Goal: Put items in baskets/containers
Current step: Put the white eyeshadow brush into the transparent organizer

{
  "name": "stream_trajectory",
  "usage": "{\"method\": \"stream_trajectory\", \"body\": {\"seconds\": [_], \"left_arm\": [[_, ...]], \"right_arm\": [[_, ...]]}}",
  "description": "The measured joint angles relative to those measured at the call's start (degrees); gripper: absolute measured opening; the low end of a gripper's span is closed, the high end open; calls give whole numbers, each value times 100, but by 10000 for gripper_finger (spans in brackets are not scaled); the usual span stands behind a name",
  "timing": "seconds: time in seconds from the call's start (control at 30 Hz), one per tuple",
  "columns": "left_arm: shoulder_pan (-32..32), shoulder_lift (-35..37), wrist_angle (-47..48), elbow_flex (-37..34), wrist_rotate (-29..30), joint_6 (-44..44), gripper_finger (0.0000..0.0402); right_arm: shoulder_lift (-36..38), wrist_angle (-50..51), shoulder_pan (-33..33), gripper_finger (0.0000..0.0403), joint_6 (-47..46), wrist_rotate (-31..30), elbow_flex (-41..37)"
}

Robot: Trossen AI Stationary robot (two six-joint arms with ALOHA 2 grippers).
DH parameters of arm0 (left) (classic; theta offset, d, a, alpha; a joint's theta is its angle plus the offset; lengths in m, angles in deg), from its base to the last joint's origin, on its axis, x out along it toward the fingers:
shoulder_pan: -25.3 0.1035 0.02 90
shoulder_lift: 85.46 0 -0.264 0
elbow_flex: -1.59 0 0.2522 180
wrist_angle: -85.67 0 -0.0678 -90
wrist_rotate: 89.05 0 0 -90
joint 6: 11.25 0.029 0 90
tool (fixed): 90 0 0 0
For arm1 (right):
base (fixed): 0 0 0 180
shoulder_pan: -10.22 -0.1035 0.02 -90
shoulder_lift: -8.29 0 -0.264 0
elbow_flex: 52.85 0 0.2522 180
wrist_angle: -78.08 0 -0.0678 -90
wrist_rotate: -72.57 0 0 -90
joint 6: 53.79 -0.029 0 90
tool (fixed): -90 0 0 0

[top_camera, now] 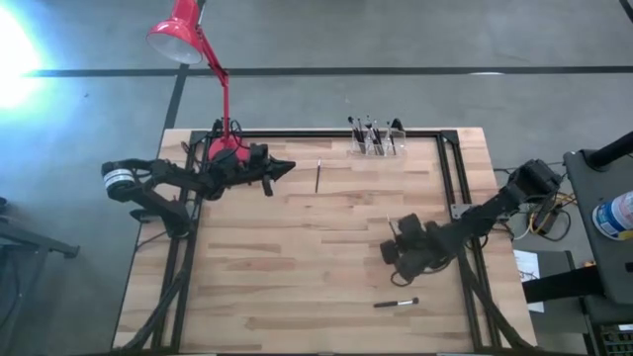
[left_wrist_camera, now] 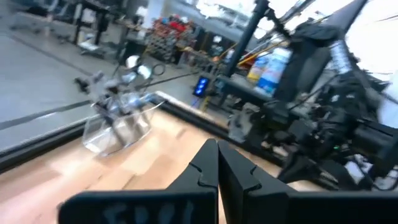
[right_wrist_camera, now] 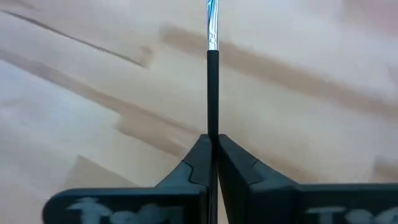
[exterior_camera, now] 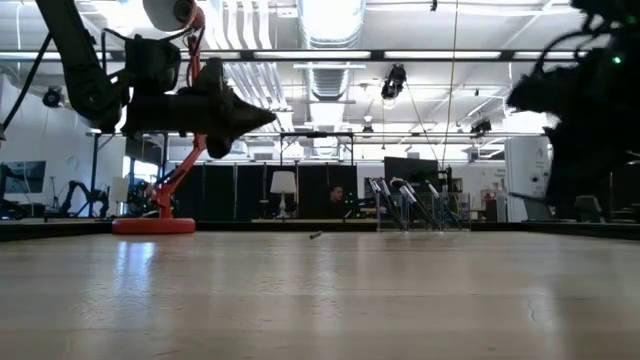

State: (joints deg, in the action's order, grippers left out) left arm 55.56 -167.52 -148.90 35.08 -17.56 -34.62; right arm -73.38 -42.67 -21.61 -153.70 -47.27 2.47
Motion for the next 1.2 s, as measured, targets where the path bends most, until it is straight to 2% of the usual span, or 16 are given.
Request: {"method": "stream_trajectory", "body": {"seconds": [0.13,0.23,0.4,0.5,0.6,0.7,0.83,1.0,1.2], "left_arm": [[-32,0,-252,-29,-426,-37,0],[-139,0,-327,-21,-756,-69,0],[-589,-2,-281,136,-745,45,1],[-973,-1,-121,361,-727,236,13],[-1340,-2,317,646,-475,489,41],[-1684,-2,677,847,-143,740,74],[-2010,-2,556,876,386,854,107],[-2157,-39,447,894,729,697,124],[-2321,-259,452,991,1144,703,126]], "right_arm": [[414,-385,335,12,1442,-574,-12],[674,-1054,686,12,2859,-1012,-146],[971,-3314,1422,12,5481,-978,-661],[1009,-5074,1960,12,6932,-343,-1067],[889,-6954,2523,12,8007,703,-1465],[626,-8677,3023,12,8695,1581,-1709],[113,-10465,3496,11,9139,2659,-1759],[-658,-11490,3711,11,9343,3297,-1288],[-1344,-11704,3717,11,9437,3608,-544]]}}
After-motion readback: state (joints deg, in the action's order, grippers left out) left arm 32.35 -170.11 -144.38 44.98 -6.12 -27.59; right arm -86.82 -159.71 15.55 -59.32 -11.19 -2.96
